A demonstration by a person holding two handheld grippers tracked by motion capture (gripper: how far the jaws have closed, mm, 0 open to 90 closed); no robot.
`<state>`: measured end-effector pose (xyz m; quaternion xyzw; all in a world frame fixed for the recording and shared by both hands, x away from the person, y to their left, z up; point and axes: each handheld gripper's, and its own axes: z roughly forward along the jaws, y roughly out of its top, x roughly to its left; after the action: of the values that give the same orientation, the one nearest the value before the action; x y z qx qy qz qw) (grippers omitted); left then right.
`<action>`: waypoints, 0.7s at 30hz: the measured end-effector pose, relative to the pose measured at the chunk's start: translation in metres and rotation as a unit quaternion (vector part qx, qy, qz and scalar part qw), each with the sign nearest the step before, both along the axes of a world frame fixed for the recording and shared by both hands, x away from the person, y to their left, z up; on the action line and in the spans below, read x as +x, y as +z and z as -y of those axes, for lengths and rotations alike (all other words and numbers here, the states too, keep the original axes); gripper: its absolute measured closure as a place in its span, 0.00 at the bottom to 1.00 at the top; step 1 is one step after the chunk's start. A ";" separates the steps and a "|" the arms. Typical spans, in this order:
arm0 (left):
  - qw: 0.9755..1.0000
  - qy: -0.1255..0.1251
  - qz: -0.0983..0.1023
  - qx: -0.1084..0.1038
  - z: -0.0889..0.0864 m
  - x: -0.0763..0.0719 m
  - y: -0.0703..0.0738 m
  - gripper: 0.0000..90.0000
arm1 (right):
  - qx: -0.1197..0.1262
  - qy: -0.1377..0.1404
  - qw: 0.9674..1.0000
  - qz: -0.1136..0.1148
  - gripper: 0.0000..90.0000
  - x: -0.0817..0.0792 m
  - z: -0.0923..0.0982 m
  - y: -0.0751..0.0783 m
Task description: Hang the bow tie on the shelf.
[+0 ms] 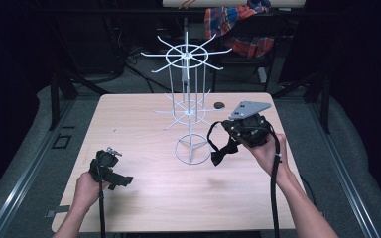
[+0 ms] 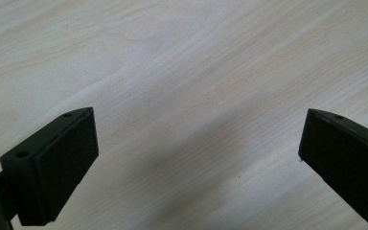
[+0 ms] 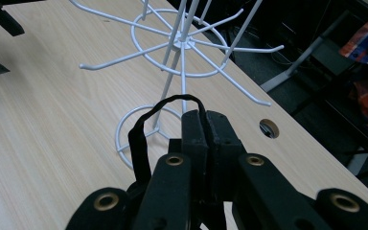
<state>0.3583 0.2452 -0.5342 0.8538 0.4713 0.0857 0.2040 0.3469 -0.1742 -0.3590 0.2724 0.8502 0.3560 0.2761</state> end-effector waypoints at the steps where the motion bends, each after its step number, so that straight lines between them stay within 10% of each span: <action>1: 1.000 0.000 0.000 0.000 0.000 0.000 0.000 0.00 | 0.001 0.000 1.000 0.001 0.97 0.001 -0.001 0.000; 21: 1.000 -0.003 -0.001 0.001 0.000 0.000 0.000 0.00 | 0.006 -0.002 1.000 -0.015 0.97 0.025 -0.006 -0.004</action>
<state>0.3583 0.2452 -0.5343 0.8553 0.4691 0.0846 0.2029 0.3723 -0.1680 -0.3632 0.2813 0.8514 0.3561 0.2631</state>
